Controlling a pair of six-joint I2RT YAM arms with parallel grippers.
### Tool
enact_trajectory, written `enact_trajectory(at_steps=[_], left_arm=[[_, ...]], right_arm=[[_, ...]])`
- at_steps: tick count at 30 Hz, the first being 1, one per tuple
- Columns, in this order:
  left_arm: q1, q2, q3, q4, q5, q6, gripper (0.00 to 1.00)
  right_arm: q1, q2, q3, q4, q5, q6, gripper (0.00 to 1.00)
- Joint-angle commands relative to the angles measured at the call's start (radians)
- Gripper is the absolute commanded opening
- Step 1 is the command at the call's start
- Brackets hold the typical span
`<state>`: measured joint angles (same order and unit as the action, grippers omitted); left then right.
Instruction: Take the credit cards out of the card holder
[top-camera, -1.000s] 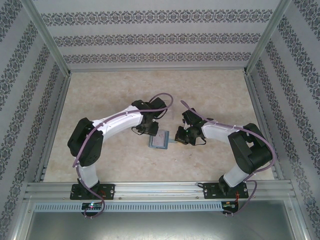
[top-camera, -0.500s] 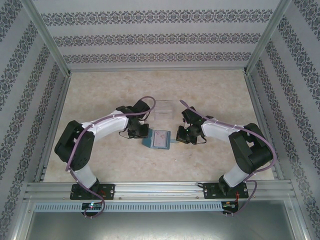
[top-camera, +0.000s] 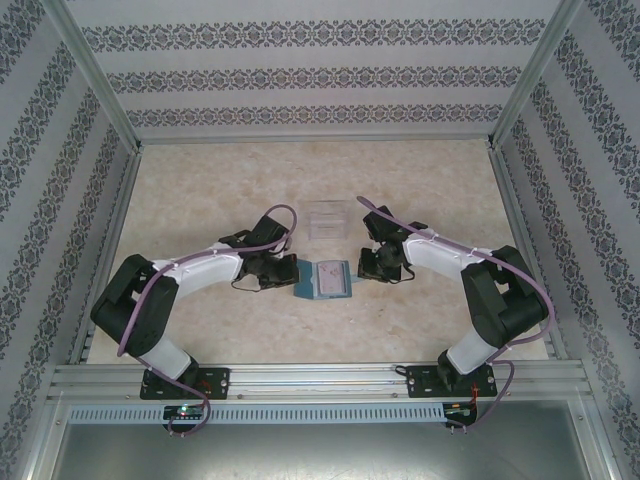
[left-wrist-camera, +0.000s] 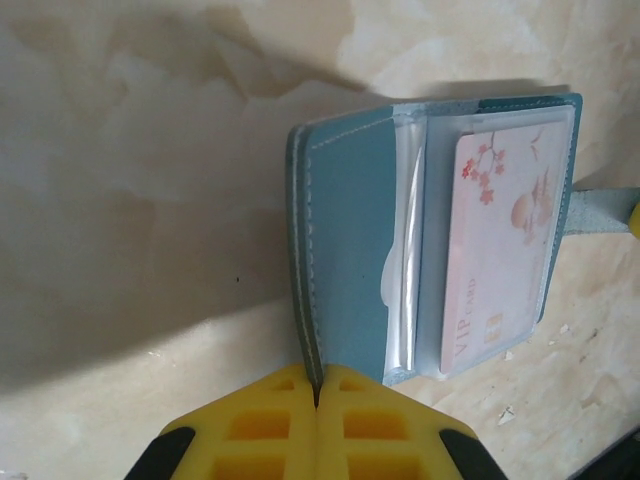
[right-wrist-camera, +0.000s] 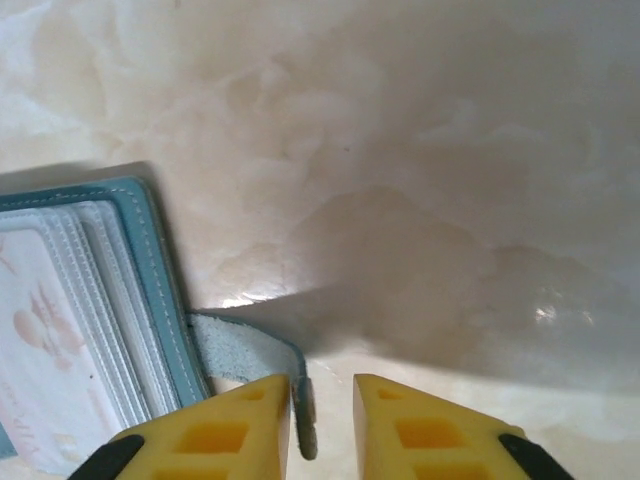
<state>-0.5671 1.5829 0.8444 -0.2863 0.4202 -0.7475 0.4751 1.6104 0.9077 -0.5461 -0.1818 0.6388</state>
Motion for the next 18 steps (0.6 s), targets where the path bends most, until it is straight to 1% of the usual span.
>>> enact_trajectory(at_steps=[1, 5, 9, 11, 14, 18], left_arm=[[0.010, -0.030, -0.040, 0.127, 0.045, -0.068, 0.00], [0.009, -0.038, -0.070, 0.161, 0.053, -0.089, 0.01], [0.009, -0.036, -0.074, 0.166, 0.059, -0.091, 0.01], [0.011, -0.036, -0.075, 0.163, 0.057, -0.089, 0.01], [0.010, -0.037, -0.075, 0.159, 0.055, -0.088, 0.01], [0.010, -0.031, -0.073, 0.163, 0.055, -0.088, 0.02]], right_arm=[[-0.004, -0.037, 0.040, -0.094, 0.067, -0.037, 0.29], [0.000, -0.069, 0.081, -0.182, 0.140, -0.059, 0.33], [0.016, -0.113, 0.121, -0.229, 0.149, -0.061, 0.36], [0.027, -0.128, 0.136, -0.226, 0.117, -0.050, 0.37], [0.054, -0.133, 0.143, -0.168, 0.038, -0.030, 0.38], [0.079, -0.073, 0.150, -0.078, -0.075, -0.002, 0.36]])
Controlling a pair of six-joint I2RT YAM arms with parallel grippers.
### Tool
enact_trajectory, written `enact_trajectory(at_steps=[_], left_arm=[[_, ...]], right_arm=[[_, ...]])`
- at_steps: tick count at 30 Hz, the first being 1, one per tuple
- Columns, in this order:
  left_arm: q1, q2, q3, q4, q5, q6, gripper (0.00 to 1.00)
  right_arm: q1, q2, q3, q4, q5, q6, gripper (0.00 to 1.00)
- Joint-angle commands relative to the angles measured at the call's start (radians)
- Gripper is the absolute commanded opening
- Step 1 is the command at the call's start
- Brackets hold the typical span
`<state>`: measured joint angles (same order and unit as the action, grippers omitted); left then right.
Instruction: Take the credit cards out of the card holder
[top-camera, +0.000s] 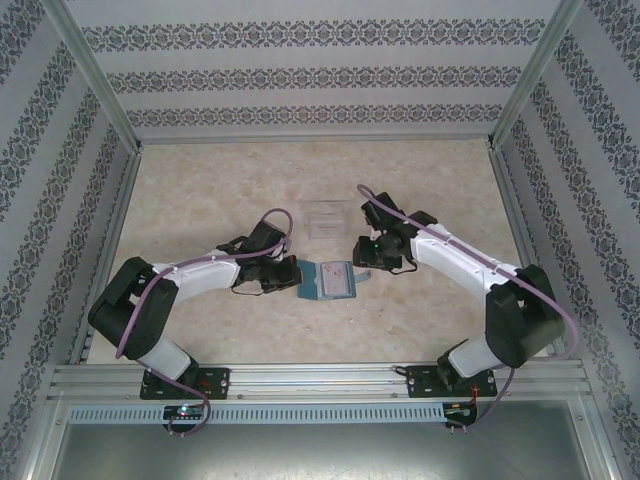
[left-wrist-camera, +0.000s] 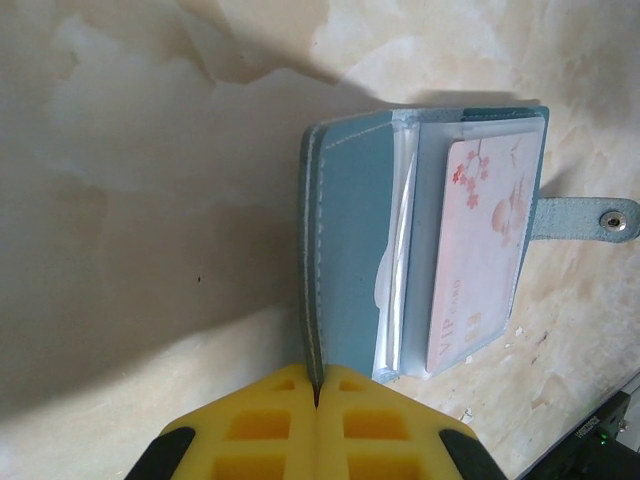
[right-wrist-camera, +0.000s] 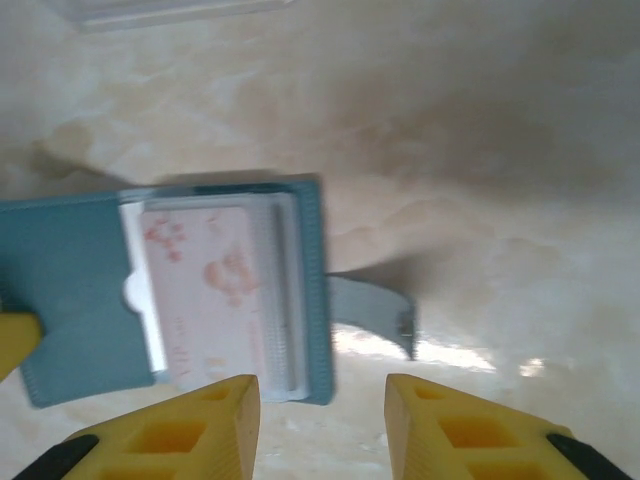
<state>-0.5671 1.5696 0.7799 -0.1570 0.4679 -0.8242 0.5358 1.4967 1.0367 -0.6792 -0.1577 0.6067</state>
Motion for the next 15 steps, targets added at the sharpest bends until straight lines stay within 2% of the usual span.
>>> enact_trajectory(at_steps=[1, 6, 15], left_arm=[[0.010, -0.016, -0.007, 0.029, 0.006, -0.009, 0.03], [0.010, -0.005, 0.007, -0.028, -0.028, 0.015, 0.10], [0.010, 0.034, 0.079, -0.195, -0.106, 0.112, 0.20]], right_arm=[[0.025, 0.058, 0.025, 0.069, -0.115, 0.035, 0.36], [0.046, 0.152, 0.051, 0.093, -0.123, 0.040, 0.35], [0.047, 0.257, 0.078, 0.070, -0.063, 0.010, 0.37]])
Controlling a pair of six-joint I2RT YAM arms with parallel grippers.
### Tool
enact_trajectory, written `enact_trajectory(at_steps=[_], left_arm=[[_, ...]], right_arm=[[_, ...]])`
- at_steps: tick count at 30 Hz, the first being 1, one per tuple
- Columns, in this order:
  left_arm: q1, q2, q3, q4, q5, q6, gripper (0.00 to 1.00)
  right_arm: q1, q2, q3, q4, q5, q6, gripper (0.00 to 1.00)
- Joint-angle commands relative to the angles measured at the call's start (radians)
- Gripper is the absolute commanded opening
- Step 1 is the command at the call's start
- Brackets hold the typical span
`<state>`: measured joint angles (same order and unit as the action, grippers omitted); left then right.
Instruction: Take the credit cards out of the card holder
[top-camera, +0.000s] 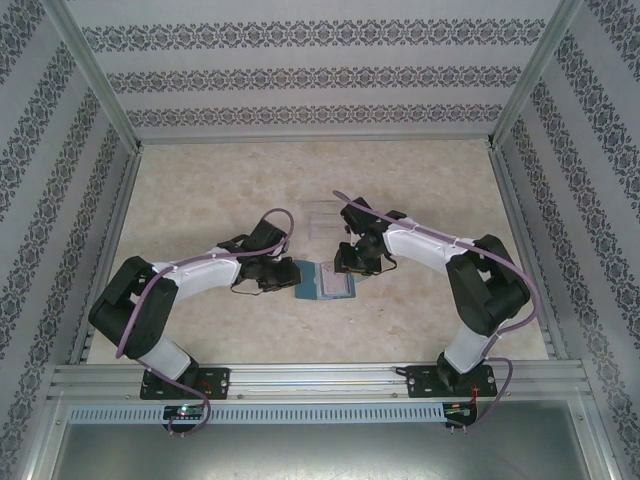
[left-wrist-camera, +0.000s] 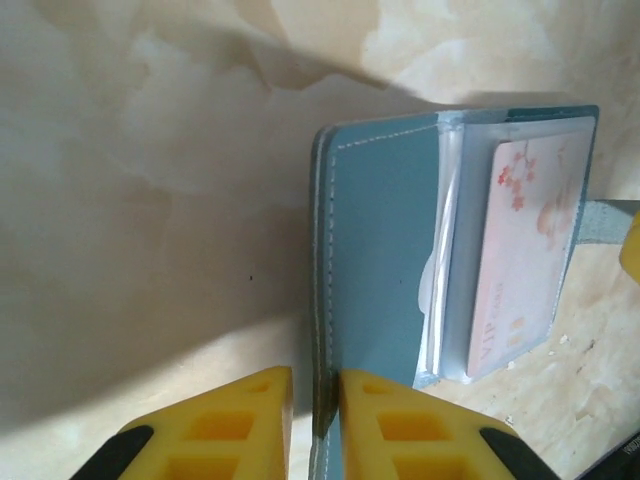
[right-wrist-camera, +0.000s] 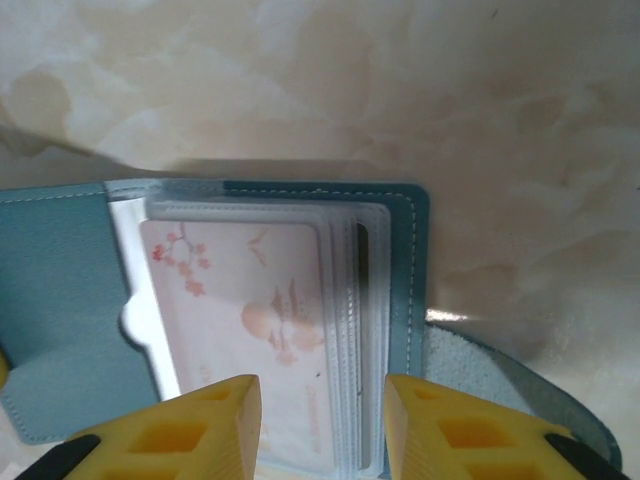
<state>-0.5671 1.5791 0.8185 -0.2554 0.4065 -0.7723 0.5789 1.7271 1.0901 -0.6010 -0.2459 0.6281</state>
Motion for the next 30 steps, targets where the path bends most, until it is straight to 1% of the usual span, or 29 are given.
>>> enact_trajectory(at_steps=[1, 5, 9, 16, 21, 25, 30], left_arm=[[0.010, 0.034, 0.048, -0.109, -0.048, 0.068, 0.20], [0.008, 0.065, 0.072, -0.168, -0.078, 0.101, 0.23], [0.002, 0.097, 0.104, -0.248, -0.130, 0.138, 0.27], [-0.053, 0.187, 0.222, -0.435, -0.279, 0.208, 0.33], [-0.103, 0.268, 0.307, -0.553, -0.396, 0.232, 0.36], [-0.136, 0.311, 0.343, -0.594, -0.433, 0.237, 0.42], [-0.160, 0.350, 0.376, -0.631, -0.466, 0.236, 0.45]], right_arm=[[0.004, 0.038, 0.025, -0.005, 0.025, -0.011, 0.37], [0.004, 0.077, 0.027, -0.005, 0.030, -0.021, 0.37], [0.004, 0.095, 0.021, -0.017, 0.049, -0.027, 0.37], [0.003, 0.085, 0.003, -0.010, 0.052, -0.026, 0.36], [0.001, 0.077, -0.009, -0.006, 0.053, -0.024, 0.36], [-0.002, 0.074, -0.015, -0.004, 0.052, -0.023, 0.36], [-0.006, 0.065, -0.022, 0.007, 0.041, -0.018, 0.35]])
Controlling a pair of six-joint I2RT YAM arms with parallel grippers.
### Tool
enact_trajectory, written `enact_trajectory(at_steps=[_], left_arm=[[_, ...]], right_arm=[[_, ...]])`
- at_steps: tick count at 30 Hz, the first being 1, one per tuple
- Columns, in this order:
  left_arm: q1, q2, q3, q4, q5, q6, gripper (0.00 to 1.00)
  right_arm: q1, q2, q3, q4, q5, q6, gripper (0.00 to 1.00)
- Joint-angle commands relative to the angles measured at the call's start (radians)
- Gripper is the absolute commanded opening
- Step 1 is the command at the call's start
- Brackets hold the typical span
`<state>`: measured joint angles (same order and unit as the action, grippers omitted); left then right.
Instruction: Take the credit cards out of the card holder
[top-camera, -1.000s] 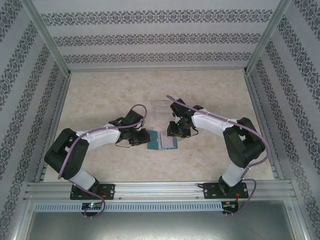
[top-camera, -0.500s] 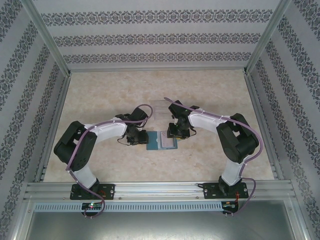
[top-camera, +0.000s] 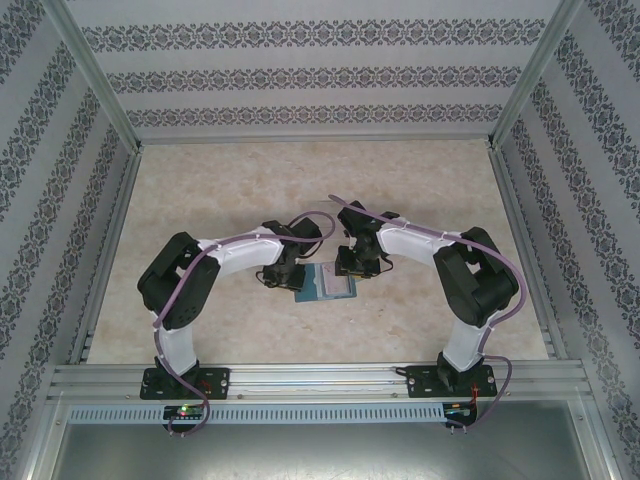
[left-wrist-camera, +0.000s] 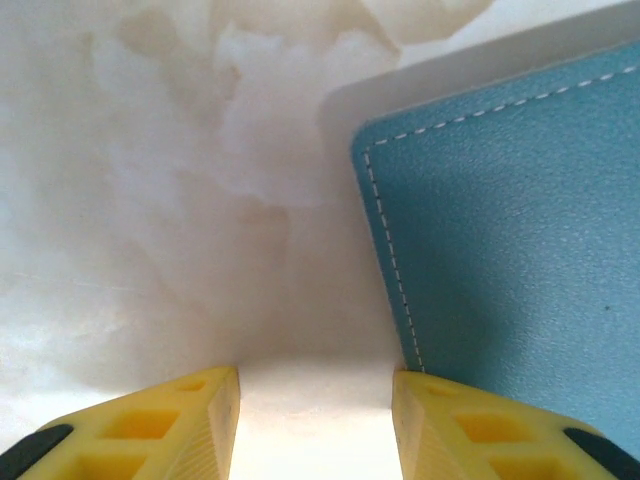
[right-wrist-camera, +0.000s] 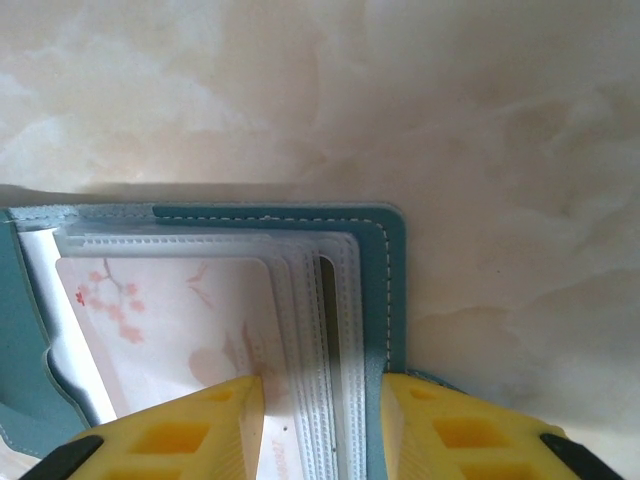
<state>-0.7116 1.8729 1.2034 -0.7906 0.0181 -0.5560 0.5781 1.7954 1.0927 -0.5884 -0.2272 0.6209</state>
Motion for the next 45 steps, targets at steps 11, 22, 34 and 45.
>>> enact_trajectory(at_steps=[11, 22, 34, 45], left_arm=[[0.008, -0.178, -0.068, 0.010, -0.005, -0.027, 0.44], [0.034, -0.307, -0.057, 0.147, 0.174, -0.085, 0.41], [0.034, -0.181, -0.082, 0.435, 0.426, -0.214, 0.20], [0.044, -0.091, -0.171, 0.557, 0.422, -0.247, 0.11]], right_arm=[[-0.031, -0.080, -0.060, 0.032, -0.040, 0.010, 0.33], [-0.038, -0.114, -0.091, 0.057, -0.057, 0.019, 0.33], [-0.055, -0.105, -0.117, 0.095, -0.078, 0.021, 0.31], [-0.057, -0.145, -0.153, 0.115, -0.088, 0.037, 0.29]])
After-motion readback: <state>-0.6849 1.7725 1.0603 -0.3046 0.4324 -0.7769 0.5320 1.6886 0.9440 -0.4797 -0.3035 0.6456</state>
